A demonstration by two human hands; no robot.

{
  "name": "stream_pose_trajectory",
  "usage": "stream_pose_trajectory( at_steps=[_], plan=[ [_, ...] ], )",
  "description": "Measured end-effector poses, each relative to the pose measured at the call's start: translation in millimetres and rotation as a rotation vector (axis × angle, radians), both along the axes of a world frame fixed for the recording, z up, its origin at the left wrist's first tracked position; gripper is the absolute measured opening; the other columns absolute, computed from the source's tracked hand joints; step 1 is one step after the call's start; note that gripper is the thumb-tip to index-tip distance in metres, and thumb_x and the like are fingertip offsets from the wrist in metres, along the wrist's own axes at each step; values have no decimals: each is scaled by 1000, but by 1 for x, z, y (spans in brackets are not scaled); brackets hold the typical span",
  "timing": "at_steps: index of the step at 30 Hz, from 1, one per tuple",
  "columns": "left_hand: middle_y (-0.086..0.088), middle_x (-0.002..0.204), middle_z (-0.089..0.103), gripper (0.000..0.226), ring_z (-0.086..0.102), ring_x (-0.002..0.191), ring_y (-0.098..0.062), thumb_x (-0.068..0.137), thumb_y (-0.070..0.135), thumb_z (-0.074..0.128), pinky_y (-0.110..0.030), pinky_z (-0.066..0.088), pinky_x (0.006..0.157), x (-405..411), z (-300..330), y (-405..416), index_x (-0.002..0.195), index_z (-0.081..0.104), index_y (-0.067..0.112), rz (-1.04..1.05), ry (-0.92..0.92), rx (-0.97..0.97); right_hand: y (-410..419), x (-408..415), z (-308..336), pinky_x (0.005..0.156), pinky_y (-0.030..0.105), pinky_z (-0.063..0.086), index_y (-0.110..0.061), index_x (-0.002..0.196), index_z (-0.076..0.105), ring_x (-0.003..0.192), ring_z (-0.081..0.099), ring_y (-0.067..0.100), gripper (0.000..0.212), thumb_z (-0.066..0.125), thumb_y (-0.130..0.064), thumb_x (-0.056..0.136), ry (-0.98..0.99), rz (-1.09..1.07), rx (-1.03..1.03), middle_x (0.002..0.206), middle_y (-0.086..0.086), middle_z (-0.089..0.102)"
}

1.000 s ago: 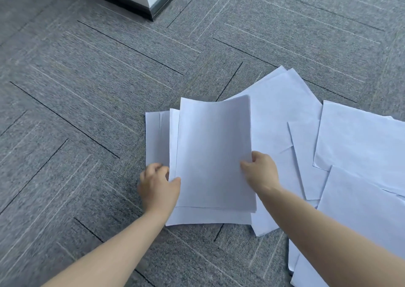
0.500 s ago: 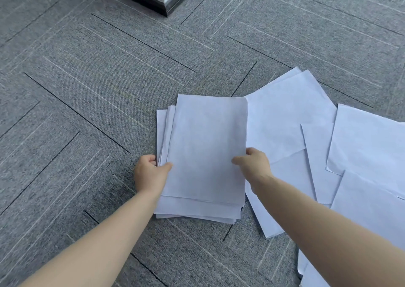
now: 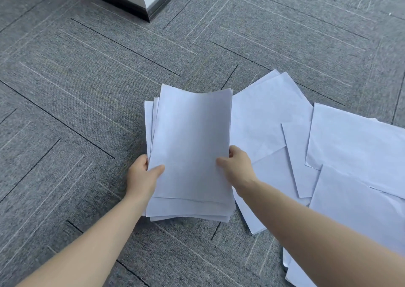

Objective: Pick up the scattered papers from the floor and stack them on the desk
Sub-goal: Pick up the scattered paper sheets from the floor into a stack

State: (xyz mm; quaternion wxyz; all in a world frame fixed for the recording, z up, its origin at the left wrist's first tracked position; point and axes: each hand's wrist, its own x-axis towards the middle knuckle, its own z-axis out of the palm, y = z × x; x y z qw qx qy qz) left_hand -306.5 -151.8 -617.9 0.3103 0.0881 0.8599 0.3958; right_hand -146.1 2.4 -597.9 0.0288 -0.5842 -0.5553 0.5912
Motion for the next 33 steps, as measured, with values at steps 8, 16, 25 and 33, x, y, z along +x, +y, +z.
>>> stream_pose_trajectory(
  at_steps=[8, 16, 25, 33],
  plan=[
    [-4, 88, 71, 22, 63, 76, -16, 82, -7, 65, -24, 53, 68, 15, 25, 75, 89, 64, 14, -174, -165, 242, 34, 49, 21, 66, 32, 54, -20, 92, 65, 69, 65, 21, 27, 50, -2, 79, 55, -246, 108, 79, -2, 71],
    [-3, 86, 70, 14, 61, 80, -26, 77, 14, 69, -32, 48, 75, 35, 20, 186, 91, 68, 11, -588, 36, 126, 72, 94, 17, 79, 48, 56, -19, 87, 58, 78, 62, 29, 16, 50, -13, 76, -24, -524, 137, 87, 9, 66],
    [-8, 160, 24, 22, 18, 146, -29, 80, 25, 69, -35, 22, 115, 32, -3, 243, 102, 68, 27, -776, 320, -269, 87, 101, 1, 72, 40, 55, -13, 90, 61, 79, 64, 28, 22, 48, -7, 73, -6, -609, -7, 91, 4, 69],
    [-2, 140, 38, 14, 32, 128, -27, 82, 18, 64, -36, 30, 102, 26, -2, 260, 89, 59, 29, -770, 385, -356, 75, 90, 1, 57, 30, 26, -15, 73, 43, 67, 32, 21, 18, 46, 2, 78, 111, -794, -166, 74, 6, 42]
  ],
)
